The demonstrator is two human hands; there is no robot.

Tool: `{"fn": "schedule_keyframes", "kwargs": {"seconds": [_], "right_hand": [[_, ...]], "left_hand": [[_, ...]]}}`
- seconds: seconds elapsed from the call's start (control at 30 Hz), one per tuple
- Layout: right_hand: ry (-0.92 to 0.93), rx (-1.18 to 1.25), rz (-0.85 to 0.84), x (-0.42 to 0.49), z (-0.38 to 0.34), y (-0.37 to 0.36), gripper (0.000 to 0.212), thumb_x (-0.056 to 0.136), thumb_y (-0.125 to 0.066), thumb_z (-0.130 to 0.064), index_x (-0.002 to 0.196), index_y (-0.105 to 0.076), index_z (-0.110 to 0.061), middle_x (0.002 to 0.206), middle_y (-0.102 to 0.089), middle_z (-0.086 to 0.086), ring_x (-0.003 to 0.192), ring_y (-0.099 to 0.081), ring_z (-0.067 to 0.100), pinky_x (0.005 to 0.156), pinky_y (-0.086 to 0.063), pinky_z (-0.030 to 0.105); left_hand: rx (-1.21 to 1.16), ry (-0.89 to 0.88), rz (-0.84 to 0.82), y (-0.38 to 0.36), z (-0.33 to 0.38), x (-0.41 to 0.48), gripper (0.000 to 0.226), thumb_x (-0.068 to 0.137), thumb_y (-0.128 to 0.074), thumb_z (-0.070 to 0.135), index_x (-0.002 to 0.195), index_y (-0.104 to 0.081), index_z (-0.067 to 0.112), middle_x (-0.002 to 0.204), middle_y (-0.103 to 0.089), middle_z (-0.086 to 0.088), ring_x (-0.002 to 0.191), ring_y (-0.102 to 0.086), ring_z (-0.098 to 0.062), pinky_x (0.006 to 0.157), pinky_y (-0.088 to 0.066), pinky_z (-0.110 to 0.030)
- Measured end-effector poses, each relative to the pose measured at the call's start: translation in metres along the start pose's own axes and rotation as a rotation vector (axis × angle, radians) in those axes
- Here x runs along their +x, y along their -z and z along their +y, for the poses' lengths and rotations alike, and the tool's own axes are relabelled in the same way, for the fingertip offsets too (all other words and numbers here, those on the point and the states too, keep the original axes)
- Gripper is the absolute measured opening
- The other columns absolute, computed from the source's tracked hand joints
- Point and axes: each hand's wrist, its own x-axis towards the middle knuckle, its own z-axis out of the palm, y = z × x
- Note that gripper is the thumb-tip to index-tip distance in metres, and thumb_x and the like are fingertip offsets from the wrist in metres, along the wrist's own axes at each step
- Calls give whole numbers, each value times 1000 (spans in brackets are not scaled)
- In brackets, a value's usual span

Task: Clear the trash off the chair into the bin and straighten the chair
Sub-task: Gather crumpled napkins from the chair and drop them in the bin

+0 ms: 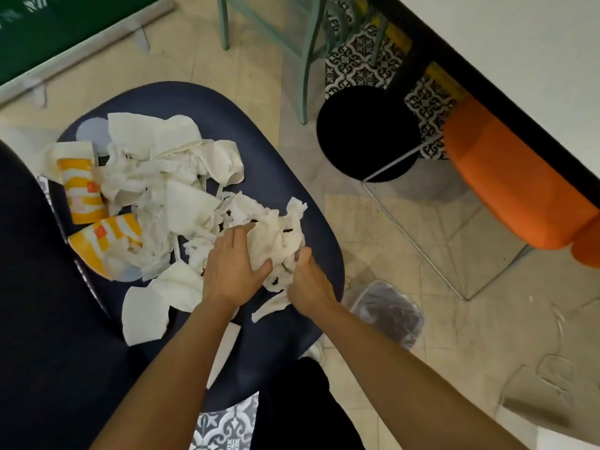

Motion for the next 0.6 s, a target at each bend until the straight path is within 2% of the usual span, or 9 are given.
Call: {"fn": "schedule_keyframes", "kwargs": {"seconds": [0.07, 0.2, 0.3, 0.4, 0.47, 0.5, 0.57, 0.6], "right_hand": [[24, 22, -28, -2, 1, 2, 50, 86, -52, 0, 130, -27, -5, 118, -53, 14, 100, -56, 32, 75, -44, 39], [75, 53, 56, -5, 8, 14, 30, 82, -47, 3, 107, -40, -12, 108, -53, 7, 91, -52, 26, 68, -42, 37], [65, 38, 122, -1, 12, 26, 26, 81, -48, 0, 103, -57, -9, 106, -54, 10, 100, -51, 27, 76, -43, 35], [66, 10, 192, 4, 14, 39, 26, 78, -52, 0, 100, -67, -1, 105, -54, 15, 105, -47, 27, 74, -37, 25], [52, 48, 235, 7, 14, 46, 22, 76, -53, 2, 92, -69, 0, 102, -51, 12, 101, -44, 24, 74, -32, 20], [47, 67, 249, 10, 13, 47, 18, 75, -52, 3, 81, -69, -2, 96, -49, 10, 96, -43, 22, 71, -30, 18], [60, 98, 271, 15, 12, 48, 24, 69, -50, 7, 53, -54, -11, 79, -44, 6, 80, -42, 21, 62, -26, 18], [54, 108, 270, 17, 11, 48, 25, 68, -49, 7, 50, -49, -10, 74, -44, 5, 75, -42, 21, 59, -25, 20]], "left_hand": [[11, 5, 5, -1, -1, -1, 69, 79, -67, 36, 137, -38, 13, 133, -46, -8, 120, -45, -29, 98, -40, -41], [62, -21, 44, -2, 0, 1, 70, 76, -68, 39, 135, -41, 15, 129, -50, -9, 115, -47, -31, 94, -41, -43], [169, -52, 31, -2, 4, 6, 75, 74, -66, 48, 137, -37, 19, 131, -49, -6, 114, -46, -29, 92, -39, -40], [202, -59, 6, -3, 12, 10, 78, 74, -65, 53, 139, -33, 25, 134, -47, -2, 115, -44, -28, 92, -37, -40], [242, -99, -38, -6, 17, 12, 77, 78, -63, 52, 142, -27, 28, 137, -46, 1, 117, -43, -27, 93, -36, -40], [273, -117, -66, -7, 17, 13, 76, 80, -61, 51, 143, -24, 28, 137, -47, 2, 118, -43, -26, 94, -35, -39], [326, -134, -109, -12, 17, 13, 70, 87, -54, 47, 145, -20, 31, 134, -49, 3, 118, -42, -26, 94, -34, -39], [342, -135, -122, -15, 16, 13, 65, 90, -51, 45, 145, -19, 32, 132, -49, 2, 117, -42, -26, 93, -35, -39]]}}
